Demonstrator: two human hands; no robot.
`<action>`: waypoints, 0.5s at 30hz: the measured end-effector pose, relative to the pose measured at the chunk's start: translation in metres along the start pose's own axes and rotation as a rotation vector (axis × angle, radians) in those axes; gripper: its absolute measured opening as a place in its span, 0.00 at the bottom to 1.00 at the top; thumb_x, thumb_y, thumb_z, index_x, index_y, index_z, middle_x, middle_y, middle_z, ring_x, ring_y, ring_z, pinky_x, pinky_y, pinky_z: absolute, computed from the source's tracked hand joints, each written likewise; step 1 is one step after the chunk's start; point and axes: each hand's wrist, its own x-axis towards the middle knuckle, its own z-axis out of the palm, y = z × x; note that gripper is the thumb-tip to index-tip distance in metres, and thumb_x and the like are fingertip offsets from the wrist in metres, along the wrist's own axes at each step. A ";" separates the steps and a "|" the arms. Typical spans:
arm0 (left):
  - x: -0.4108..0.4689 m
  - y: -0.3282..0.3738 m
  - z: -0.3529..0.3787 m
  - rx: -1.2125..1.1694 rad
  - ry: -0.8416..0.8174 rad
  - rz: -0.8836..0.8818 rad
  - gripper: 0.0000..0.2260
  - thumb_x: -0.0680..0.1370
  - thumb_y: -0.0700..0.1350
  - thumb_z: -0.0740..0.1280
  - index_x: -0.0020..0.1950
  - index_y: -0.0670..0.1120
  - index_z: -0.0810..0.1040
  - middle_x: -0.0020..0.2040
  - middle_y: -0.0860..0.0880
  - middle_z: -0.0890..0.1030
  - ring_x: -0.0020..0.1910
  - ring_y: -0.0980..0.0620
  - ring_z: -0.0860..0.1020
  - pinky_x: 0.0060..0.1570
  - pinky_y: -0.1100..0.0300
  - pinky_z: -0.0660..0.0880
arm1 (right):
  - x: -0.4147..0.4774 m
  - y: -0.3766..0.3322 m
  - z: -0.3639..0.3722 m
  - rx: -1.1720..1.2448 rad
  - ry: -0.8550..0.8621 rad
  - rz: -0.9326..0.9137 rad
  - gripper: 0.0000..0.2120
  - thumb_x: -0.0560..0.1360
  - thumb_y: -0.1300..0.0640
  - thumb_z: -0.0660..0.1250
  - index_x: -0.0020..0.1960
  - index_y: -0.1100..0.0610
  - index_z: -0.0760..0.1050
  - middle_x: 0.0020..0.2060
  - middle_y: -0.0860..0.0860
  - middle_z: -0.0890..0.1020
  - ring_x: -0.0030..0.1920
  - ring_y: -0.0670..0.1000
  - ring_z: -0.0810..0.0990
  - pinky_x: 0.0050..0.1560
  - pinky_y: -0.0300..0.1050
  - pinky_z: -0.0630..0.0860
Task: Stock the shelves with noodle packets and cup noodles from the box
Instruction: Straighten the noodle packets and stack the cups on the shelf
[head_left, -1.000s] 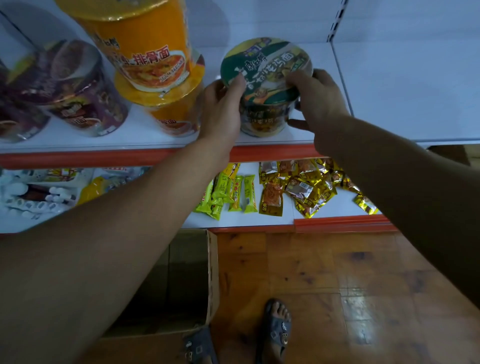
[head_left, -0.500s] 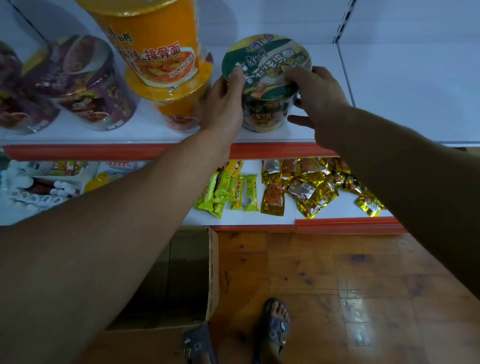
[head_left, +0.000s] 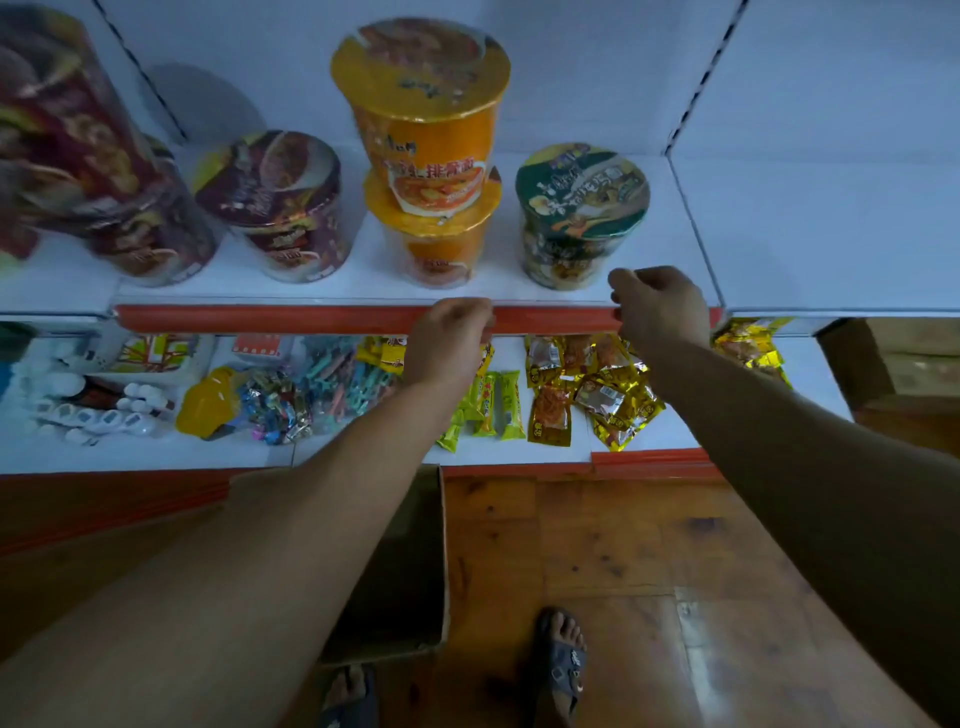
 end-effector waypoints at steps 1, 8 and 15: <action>-0.002 -0.006 -0.013 0.021 -0.012 -0.012 0.09 0.67 0.56 0.65 0.38 0.53 0.80 0.48 0.48 0.85 0.52 0.45 0.82 0.58 0.42 0.77 | -0.013 0.001 0.009 -0.027 -0.002 -0.005 0.13 0.72 0.48 0.64 0.50 0.54 0.79 0.42 0.52 0.83 0.45 0.54 0.82 0.50 0.56 0.80; -0.007 -0.086 -0.128 0.261 -0.102 -0.043 0.05 0.78 0.50 0.67 0.51 0.52 0.80 0.49 0.53 0.82 0.50 0.51 0.80 0.47 0.57 0.76 | -0.103 0.025 0.110 -0.284 -0.103 0.001 0.12 0.74 0.47 0.66 0.51 0.53 0.80 0.42 0.52 0.82 0.49 0.58 0.80 0.39 0.43 0.66; -0.005 -0.192 -0.222 0.366 -0.045 -0.252 0.04 0.80 0.44 0.66 0.54 0.47 0.77 0.42 0.55 0.75 0.38 0.61 0.72 0.28 0.75 0.67 | -0.151 0.075 0.201 -0.452 -0.294 0.064 0.17 0.75 0.49 0.65 0.61 0.54 0.78 0.54 0.54 0.82 0.57 0.59 0.78 0.46 0.42 0.67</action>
